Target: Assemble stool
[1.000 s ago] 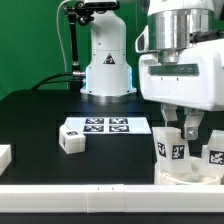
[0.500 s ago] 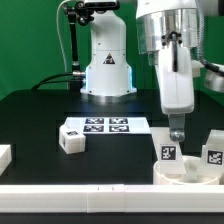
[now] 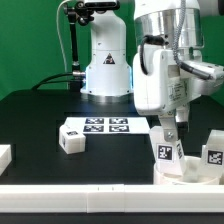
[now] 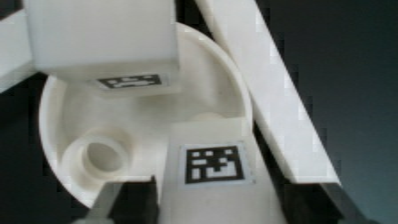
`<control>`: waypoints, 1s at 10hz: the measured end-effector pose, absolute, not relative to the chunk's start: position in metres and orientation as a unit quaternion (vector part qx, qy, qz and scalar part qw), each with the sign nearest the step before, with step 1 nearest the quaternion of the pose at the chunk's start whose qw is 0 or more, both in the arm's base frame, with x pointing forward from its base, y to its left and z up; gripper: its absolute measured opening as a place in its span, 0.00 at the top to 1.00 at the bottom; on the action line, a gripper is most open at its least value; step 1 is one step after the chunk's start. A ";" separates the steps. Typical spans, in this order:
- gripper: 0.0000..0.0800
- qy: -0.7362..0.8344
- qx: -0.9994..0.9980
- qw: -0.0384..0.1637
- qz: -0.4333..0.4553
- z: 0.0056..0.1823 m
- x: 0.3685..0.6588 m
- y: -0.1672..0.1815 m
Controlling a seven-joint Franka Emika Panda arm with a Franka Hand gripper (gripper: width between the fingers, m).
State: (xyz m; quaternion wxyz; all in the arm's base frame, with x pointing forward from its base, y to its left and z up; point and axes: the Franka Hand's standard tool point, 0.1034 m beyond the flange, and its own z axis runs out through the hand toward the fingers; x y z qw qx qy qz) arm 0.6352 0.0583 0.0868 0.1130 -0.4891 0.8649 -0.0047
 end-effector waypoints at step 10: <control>0.19 0.765 -0.632 0.126 -0.021 0.118 0.641 0.056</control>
Offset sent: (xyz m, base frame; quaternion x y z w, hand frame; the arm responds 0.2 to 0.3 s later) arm 0.0000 0.0000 0.0000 0.0000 0.0000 0.0000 1.0000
